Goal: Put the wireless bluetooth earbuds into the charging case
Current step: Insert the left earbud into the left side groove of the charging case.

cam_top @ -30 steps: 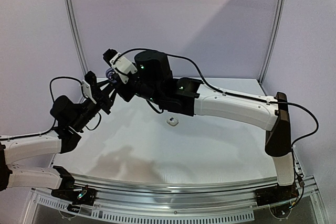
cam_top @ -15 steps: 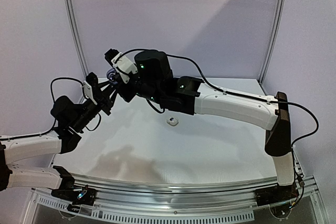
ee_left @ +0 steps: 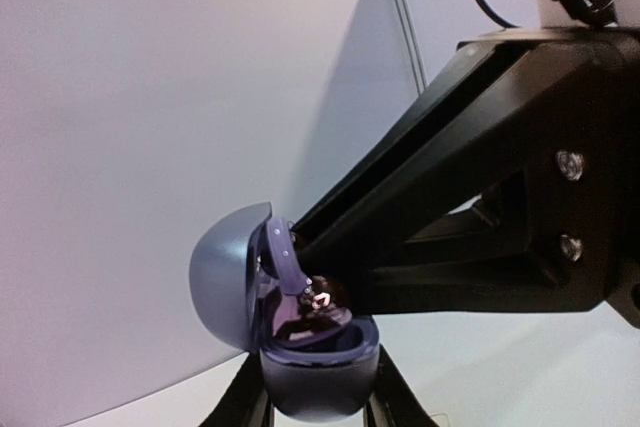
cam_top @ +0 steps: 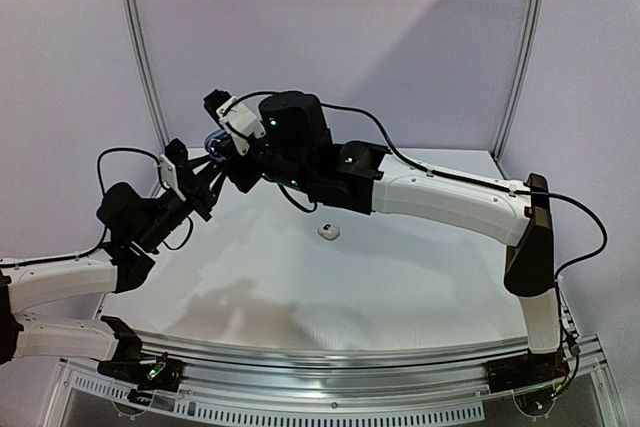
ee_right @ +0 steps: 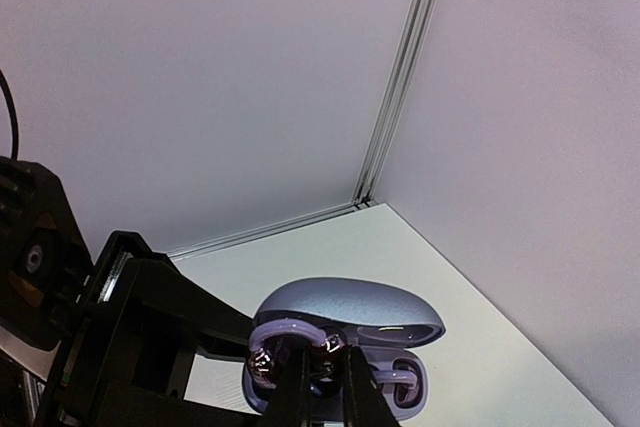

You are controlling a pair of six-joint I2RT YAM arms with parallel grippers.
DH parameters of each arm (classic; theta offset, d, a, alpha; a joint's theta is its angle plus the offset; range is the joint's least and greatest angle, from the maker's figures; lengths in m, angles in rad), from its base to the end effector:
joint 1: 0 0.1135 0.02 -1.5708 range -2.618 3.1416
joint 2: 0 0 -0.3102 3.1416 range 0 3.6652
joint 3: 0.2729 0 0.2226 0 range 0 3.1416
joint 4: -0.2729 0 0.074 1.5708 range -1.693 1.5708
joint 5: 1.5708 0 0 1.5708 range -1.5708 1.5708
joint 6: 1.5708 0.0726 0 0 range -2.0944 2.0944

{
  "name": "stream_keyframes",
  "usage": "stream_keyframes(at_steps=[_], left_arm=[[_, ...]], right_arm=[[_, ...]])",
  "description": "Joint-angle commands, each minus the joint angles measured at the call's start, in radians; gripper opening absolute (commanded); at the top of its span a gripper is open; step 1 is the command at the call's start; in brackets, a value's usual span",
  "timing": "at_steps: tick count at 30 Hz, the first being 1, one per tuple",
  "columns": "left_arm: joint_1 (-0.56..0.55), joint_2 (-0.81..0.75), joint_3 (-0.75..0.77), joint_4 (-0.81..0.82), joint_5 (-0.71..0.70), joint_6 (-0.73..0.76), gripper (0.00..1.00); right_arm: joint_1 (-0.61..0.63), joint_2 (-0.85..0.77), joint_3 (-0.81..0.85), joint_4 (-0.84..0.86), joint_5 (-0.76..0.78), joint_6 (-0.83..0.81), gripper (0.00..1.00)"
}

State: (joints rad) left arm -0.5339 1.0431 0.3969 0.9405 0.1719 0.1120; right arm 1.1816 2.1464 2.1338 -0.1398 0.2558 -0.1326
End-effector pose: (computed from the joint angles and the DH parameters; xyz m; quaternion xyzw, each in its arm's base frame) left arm 0.1747 -0.1177 0.3425 0.2538 0.5410 -0.2176 0.7717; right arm 0.2244 0.4987 0.4091 -0.3940 0.6467 0.2397 0.6076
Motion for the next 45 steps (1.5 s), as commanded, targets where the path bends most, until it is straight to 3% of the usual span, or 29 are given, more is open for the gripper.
stream_keyframes(at_steps=[1, 15, 45], left_arm=[[-0.005, -0.013, 0.013, 0.066, 0.019, -0.005, 0.0], [-0.005, -0.015, 0.01, 0.06, 0.013, -0.032, 0.0], [-0.005, -0.026, 0.005, 0.04, 0.014, -0.105, 0.0]], right_arm=[[-0.011, 0.034, -0.011, -0.124, -0.004, 0.005, 0.07], [-0.011, 0.022, -0.038, -0.121, 0.008, 0.005, 0.16], [-0.011, 0.001, -0.01, -0.249, 0.001, -0.005, 0.21]])
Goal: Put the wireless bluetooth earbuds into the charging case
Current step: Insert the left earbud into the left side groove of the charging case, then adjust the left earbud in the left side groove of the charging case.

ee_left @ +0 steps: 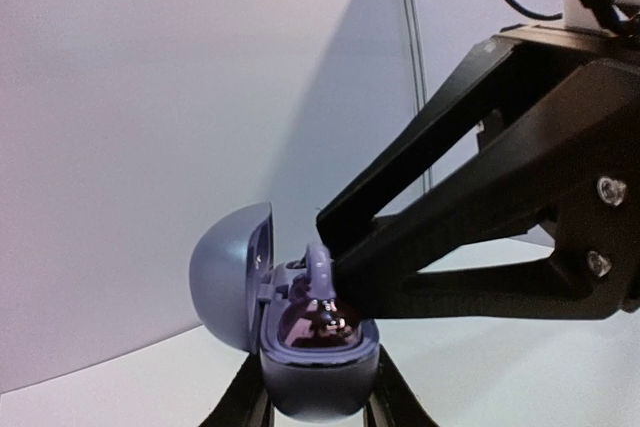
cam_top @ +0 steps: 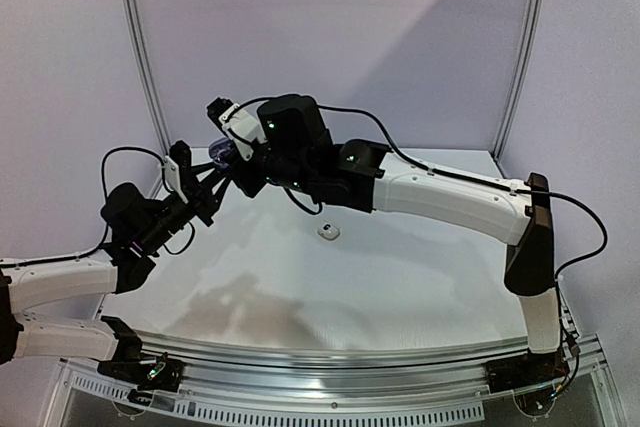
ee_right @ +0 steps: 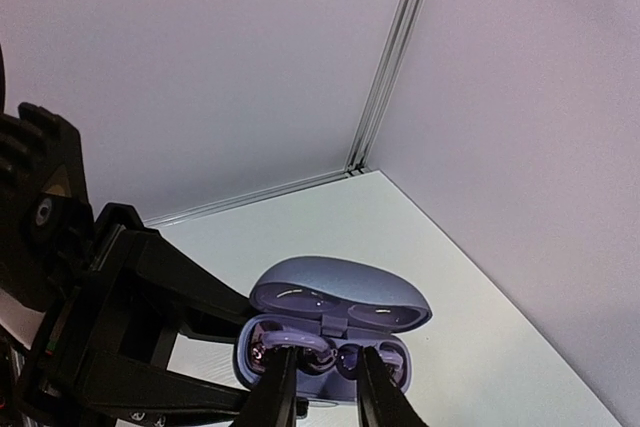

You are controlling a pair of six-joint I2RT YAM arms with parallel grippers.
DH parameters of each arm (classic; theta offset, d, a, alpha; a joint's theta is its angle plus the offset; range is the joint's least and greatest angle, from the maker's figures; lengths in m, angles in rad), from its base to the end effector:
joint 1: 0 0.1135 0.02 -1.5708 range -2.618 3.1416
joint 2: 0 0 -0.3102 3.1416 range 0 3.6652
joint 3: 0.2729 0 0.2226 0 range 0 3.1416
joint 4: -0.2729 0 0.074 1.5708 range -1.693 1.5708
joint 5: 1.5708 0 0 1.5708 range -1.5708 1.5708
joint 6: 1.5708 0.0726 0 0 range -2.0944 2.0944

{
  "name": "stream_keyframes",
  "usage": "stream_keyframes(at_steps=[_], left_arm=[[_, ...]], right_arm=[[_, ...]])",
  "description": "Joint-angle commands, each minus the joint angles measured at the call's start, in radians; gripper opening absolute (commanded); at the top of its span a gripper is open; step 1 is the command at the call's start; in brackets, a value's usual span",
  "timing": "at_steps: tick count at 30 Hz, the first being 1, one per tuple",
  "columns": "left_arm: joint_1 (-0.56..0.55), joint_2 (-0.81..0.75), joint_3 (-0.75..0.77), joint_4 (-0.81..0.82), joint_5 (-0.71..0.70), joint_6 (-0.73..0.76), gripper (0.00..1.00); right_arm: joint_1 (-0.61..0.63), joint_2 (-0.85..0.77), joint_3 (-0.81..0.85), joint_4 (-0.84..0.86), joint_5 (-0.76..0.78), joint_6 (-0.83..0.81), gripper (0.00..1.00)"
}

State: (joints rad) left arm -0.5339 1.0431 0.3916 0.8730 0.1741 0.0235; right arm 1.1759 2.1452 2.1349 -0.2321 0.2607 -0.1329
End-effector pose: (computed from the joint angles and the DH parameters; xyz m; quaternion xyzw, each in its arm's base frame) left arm 0.1766 -0.1190 0.3312 0.2365 0.5796 -0.2489 0.7391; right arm 0.2263 0.4944 0.3971 -0.4116 0.6682 0.2157 0.5809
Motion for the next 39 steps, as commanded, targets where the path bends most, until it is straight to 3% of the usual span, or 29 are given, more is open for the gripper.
stream_keyframes(at_steps=[1, 15, 25, 31, 39], left_arm=[[-0.005, -0.025, 0.01, 0.106, 0.014, -0.017, 0.0], [-0.004, -0.029, 0.012, 0.079, 0.045, -0.013, 0.0], [-0.001, -0.034, 0.025, 0.003, 0.298, -0.02, 0.0], [0.003, -0.022, 0.043, -0.019, 0.402, -0.056, 0.0], [0.006, -0.009, 0.065, -0.025, 0.554, -0.068, 0.0]], right_arm=[[-0.007, 0.0, -0.01, -0.157, -0.007, -0.006, 0.21], [-0.016, -0.102, -0.087, -0.1, -0.065, -0.015, 0.25], [-0.02, -0.264, -0.205, -0.052, -0.31, -0.082, 0.22], [-0.016, -0.346, -0.236, -0.073, -0.335, -0.125, 0.22], [-0.008, -0.31, -0.19, -0.167, -0.39, -0.211, 0.17]])
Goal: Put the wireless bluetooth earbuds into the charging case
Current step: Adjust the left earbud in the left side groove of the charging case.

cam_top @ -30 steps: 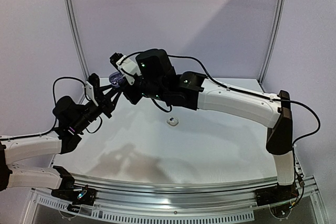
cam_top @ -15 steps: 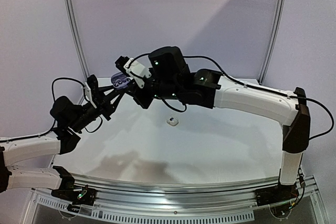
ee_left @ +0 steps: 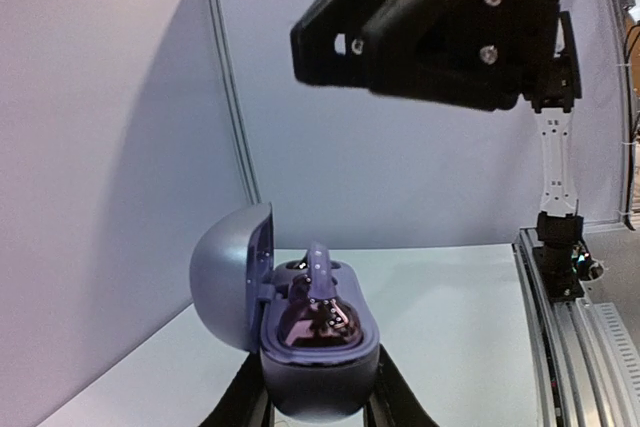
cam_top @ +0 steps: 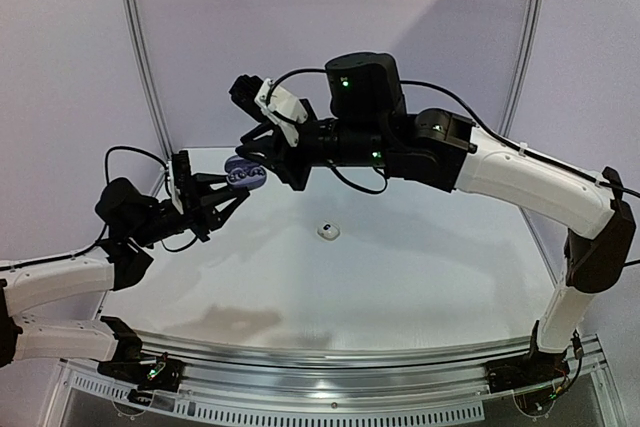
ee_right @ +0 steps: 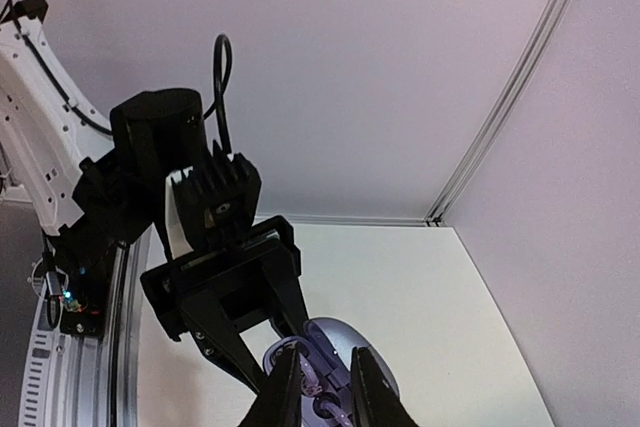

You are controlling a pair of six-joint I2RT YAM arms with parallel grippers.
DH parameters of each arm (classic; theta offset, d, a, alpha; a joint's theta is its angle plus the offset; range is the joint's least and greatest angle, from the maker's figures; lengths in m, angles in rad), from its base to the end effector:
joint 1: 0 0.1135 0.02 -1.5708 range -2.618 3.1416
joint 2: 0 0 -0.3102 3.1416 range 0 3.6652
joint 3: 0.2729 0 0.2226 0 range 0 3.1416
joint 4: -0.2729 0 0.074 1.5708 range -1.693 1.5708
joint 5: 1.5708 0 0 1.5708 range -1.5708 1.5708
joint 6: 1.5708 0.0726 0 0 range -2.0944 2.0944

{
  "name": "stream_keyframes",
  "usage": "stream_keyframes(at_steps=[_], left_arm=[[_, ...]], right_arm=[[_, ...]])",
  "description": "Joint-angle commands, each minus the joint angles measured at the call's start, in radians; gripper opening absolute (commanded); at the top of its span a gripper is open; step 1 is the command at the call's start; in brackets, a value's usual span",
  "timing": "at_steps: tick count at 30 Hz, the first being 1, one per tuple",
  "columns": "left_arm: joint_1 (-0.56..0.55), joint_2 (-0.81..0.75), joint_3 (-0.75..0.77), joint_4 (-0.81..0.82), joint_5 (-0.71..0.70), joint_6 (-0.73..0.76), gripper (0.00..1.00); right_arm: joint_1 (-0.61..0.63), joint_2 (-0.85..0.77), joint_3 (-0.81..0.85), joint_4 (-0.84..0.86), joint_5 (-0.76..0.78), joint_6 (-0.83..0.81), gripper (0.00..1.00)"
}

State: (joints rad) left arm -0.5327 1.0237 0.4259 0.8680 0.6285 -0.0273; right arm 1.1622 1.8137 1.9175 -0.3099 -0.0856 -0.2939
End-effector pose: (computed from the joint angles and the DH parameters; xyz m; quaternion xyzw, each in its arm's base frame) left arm 0.1485 -0.1371 0.3428 0.3822 0.4960 -0.3890 0.6757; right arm 0.1710 0.4107 0.4665 -0.5361 0.5609 0.2951 0.5576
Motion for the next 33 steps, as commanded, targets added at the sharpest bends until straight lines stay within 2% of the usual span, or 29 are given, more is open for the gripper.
stream_keyframes(at_steps=[1, 10, 21, 33], left_arm=[[0.006, 0.01, 0.031, -0.02, 0.106, -0.023, 0.0], [0.007, 0.018, 0.037, -0.026, 0.132, -0.038, 0.0], [0.007, 0.013, 0.032, -0.028, 0.133, -0.033, 0.0], [0.007, 0.012, 0.029, -0.031, 0.134, -0.03, 0.0]], right_arm=[[0.01, 0.03, 0.039, -0.114, -0.056, -0.06, 0.17], [0.028, 0.049, 0.049, -0.131, -0.094, -0.119, 0.15], [0.03, 0.091, 0.071, -0.137, -0.023, -0.131, 0.16], [0.03, 0.083, 0.063, -0.118, -0.014, -0.119, 0.17]])
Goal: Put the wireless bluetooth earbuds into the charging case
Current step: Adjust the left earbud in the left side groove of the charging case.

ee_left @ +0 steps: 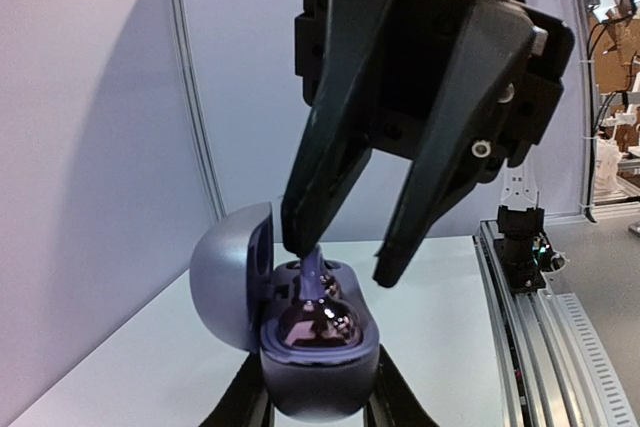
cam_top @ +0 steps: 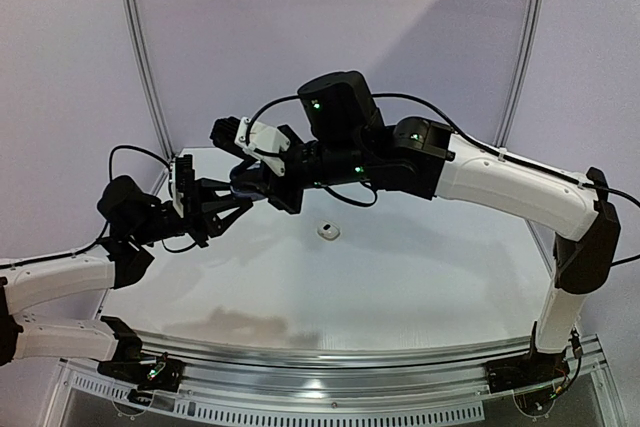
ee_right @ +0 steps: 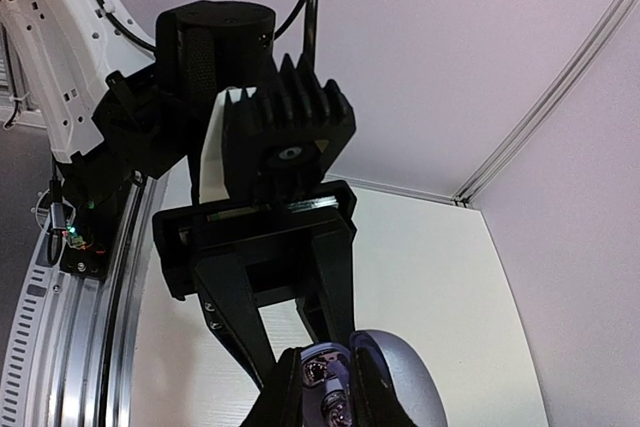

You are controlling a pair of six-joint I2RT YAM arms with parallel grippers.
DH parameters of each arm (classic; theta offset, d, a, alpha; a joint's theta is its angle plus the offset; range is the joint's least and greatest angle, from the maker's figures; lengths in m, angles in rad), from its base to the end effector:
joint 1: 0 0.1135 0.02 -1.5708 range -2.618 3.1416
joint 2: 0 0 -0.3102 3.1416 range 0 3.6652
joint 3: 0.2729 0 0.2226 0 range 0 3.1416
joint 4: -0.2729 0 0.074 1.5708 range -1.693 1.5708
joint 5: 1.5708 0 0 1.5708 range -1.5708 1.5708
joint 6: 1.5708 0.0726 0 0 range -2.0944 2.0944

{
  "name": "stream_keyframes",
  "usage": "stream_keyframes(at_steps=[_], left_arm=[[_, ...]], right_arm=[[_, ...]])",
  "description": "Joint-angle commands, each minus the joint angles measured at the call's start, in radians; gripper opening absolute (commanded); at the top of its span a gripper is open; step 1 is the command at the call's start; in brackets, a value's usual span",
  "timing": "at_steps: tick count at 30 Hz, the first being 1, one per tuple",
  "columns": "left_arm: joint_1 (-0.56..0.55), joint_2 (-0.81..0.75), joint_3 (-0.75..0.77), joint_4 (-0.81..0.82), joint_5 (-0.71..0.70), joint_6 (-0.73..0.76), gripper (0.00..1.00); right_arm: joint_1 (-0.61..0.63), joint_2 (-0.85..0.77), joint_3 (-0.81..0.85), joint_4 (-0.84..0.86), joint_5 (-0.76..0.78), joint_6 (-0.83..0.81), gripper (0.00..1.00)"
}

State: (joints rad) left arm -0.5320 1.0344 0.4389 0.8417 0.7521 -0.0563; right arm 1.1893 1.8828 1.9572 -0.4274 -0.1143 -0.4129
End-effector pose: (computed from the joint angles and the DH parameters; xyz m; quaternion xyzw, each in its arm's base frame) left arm 0.1436 -0.1421 0.3405 0.4162 0.4876 -0.4288 0.6365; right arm 0.1642 0.4315 0.4340 -0.6108 0.5465 0.2595 0.5108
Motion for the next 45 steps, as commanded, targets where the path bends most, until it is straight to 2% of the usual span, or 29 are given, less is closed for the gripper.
stream_keyframes(at_steps=[1, 7, 29, 37, 45], left_arm=[[0.006, 0.001, 0.016, -0.005, 0.01, -0.002, 0.0], [0.006, -0.002, 0.016, -0.006, 0.01, -0.001, 0.0], [0.004, -0.007, 0.014, -0.012, 0.006, 0.006, 0.0], [0.004, -0.003, 0.015, -0.011, 0.004, 0.007, 0.0], [0.004, -0.007, 0.014, -0.009, 0.006, 0.008, 0.0]], right_arm=[[0.004, 0.009, 0.026, 0.013, 0.009, 0.0, 0.17], [0.003, -0.012, 0.026, 0.058, -0.024, 0.002, 0.17], [-0.017, -0.023, -0.05, 0.033, 0.007, -0.001, 0.13], [-0.022, -0.037, -0.068, 0.062, -0.005, -0.011, 0.05], [-0.028, -0.009, -0.052, 0.079, -0.05, -0.056, 0.02]])
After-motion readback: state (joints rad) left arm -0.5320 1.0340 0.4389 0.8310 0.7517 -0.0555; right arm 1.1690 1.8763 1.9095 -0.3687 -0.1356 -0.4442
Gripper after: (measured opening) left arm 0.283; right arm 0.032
